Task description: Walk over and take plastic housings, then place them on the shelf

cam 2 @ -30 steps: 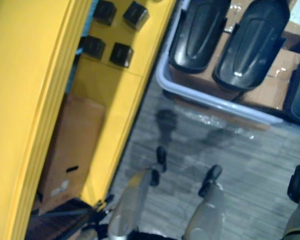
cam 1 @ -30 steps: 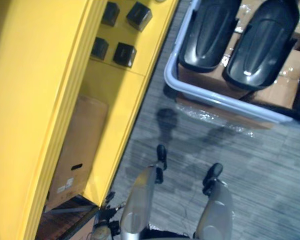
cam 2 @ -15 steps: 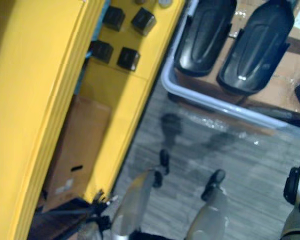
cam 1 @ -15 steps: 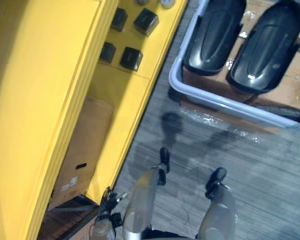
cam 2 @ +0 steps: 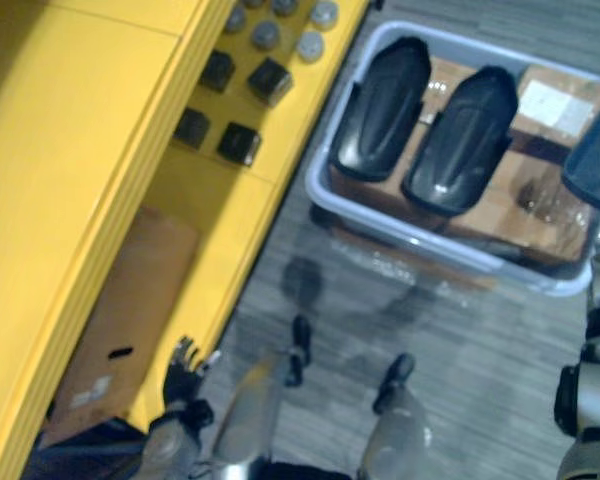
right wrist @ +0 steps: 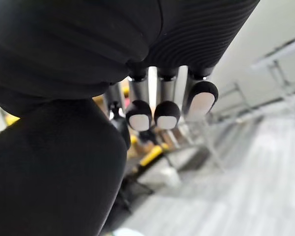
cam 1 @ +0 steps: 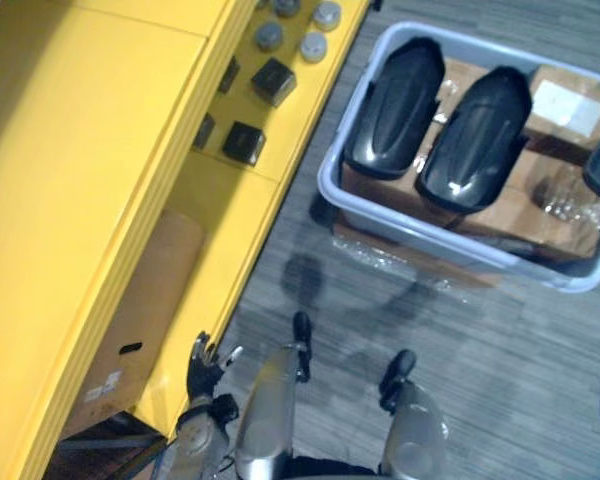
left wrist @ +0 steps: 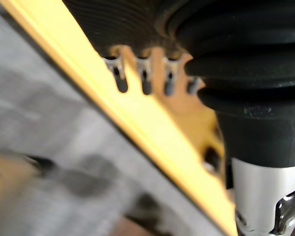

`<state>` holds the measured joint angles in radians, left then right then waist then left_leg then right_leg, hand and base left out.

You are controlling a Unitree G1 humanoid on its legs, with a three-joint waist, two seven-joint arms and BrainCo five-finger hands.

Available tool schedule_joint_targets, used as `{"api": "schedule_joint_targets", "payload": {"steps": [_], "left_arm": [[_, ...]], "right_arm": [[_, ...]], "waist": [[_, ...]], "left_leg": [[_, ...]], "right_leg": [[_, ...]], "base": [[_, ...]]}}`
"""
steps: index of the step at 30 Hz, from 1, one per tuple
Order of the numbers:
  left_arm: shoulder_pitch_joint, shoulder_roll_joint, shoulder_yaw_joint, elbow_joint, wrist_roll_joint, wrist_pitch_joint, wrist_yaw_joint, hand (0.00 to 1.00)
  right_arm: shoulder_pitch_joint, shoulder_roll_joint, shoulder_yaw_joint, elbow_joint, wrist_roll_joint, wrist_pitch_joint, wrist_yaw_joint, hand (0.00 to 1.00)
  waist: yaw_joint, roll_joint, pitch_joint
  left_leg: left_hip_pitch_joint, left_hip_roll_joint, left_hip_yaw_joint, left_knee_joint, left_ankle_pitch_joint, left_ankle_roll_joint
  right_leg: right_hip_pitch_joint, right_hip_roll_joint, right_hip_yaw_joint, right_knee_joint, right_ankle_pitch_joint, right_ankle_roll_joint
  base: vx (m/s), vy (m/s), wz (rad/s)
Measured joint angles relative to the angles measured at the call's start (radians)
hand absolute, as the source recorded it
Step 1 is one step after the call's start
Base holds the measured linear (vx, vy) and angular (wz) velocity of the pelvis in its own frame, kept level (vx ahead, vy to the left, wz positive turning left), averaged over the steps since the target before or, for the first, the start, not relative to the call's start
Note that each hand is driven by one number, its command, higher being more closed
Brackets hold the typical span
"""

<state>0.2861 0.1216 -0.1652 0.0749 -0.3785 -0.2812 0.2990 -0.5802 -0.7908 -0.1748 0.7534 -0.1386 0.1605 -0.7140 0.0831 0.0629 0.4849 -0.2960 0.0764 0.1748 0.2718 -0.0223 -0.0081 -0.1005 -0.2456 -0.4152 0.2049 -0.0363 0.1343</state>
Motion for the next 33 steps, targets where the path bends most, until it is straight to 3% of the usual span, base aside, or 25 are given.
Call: {"api": "schedule_joint_targets", "payload": {"steps": [1,4,5,8,10,13,14,16,17,20,26,33], "left_arm": [[0.009,0.018,-0.033,-0.08,0.005,0.003,-0.009,0.0],[-0.001,0.036,-0.067,-0.168,0.036,0.026,-0.048,0.0],[-0.005,0.037,-0.095,-0.197,0.063,0.028,-0.067,0.0],[-0.072,0.055,-0.166,-0.267,0.129,0.06,-0.107,0.0],[-0.15,0.067,-0.187,-0.269,0.161,0.115,-0.107,0.0],[-0.287,0.066,-0.196,-0.264,0.165,0.184,-0.108,0.0],[-0.354,0.066,-0.201,-0.237,0.156,0.229,-0.114,0.0],[-0.405,0.065,-0.203,-0.192,0.138,0.277,-0.119,0.0],[-0.442,0.058,-0.202,-0.147,0.088,0.32,-0.117,0.0],[-0.506,0.047,-0.199,-0.015,-0.054,0.393,-0.118,0.0],[-0.523,0.018,-0.201,0.071,-0.253,0.421,-0.126,0.0],[-0.521,0.018,-0.2,0.115,-0.333,0.428,-0.162,0.0]], "right_arm": [[0.066,0.043,-0.001,-0.075,-0.019,0.003,-0.013,1.0],[0.153,0.111,-0.001,-0.182,-0.073,0.013,-0.032,1.0],[0.192,0.135,-0.001,-0.224,-0.097,0.013,-0.032,1.0],[0.214,0.158,0.003,-0.312,-0.174,0.009,-0.031,1.0],[0.216,0.176,0.024,-0.37,-0.222,-0.007,-0.03,1.0],[0.225,0.209,0.07,-0.468,-0.307,-0.046,-0.024,1.0],[0.232,0.232,0.099,-0.495,-0.362,-0.082,-0.02,1.0],[0.247,0.263,0.126,-0.518,-0.414,-0.123,-0.013,1.0],[0.258,0.277,0.142,-0.532,-0.451,-0.163,-0.006,1.0],[0.269,0.304,0.18,-0.566,-0.516,-0.249,-0.004,1.0],[0.294,0.336,0.22,-0.59,-0.615,-0.348,0.033,1.0],[0.302,0.345,0.29,-0.589,-0.653,-0.36,0.082,1.0]], "waist": [[-0.011,-0.027,-0.04],[-0.03,-0.059,-0.073],[-0.034,-0.067,-0.11],[-0.042,-0.068,-0.158],[-0.044,-0.068,-0.188],[-0.055,-0.069,-0.208],[-0.064,-0.074,-0.232],[-0.074,-0.08,-0.274],[-0.081,-0.08,-0.299],[-0.102,-0.08,-0.316],[-0.114,-0.095,-0.331],[-0.113,-0.096,-0.349]], "left_leg": [[0.008,-0.002,0.0,-0.015,-0.001,-0.003],[0.056,-0.005,0.001,-0.04,-0.004,-0.011],[0.065,-0.006,0.001,-0.05,-0.006,-0.014],[0.118,0.0,0.033,-0.059,-0.02,-0.022],[0.145,0.003,0.055,-0.072,-0.023,-0.022],[0.189,0.01,0.087,-0.093,-0.026,-0.023],[0.212,0.009,0.105,-0.115,-0.035,-0.023],[0.236,0.012,0.145,-0.145,-0.032,-0.025],[0.257,0.014,0.17,-0.171,-0.02,-0.027],[0.314,0.008,0.201,-0.247,0.015,-0.033],[0.367,-0.003,0.222,-0.352,0.086,-0.039],[0.382,-0.005,0.22,-0.36,0.098,-0.04]], "right_leg": [[0.014,0.004,-0.009,-0.024,0.003,0.001],[0.072,0.009,-0.02,-0.062,0.009,0.005],[0.082,0.01,-0.025,-0.075,0.015,0.005],[0.128,0.018,-0.02,-0.106,0.037,0.01],[0.14,0.018,-0.006,-0.121,0.048,0.01],[0.162,0.02,0.015,-0.134,0.066,0.009],[0.172,0.019,0.031,-0.141,0.07,0.012],[0.173,0.02,0.042,-0.155,0.079,0.011],[0.174,0.02,0.059,-0.161,0.085,0.008],[0.173,0.025,0.086,-0.165,0.098,0.0],[0.174,0.04,0.113,-0.187,0.104,-0.009],[0.201,0.045,0.113,-0.212,0.103,-0.01]], "base": [[0.11,-0.011,0.06],[0.13,-0.022,0.06],[0.11,0.009,0.02],[0.07,0.008,-0.17],[0.02,0.009,-0.33],[-0.03,0.035,-0.34],[-0.06,0.028,-0.31],[-0.01,0.018,-0.3],[0.03,0.013,-0.33],[0.0,0.037,-0.3],[0.01,0.015,-0.11],[0.0,0.0,0.0]]}}
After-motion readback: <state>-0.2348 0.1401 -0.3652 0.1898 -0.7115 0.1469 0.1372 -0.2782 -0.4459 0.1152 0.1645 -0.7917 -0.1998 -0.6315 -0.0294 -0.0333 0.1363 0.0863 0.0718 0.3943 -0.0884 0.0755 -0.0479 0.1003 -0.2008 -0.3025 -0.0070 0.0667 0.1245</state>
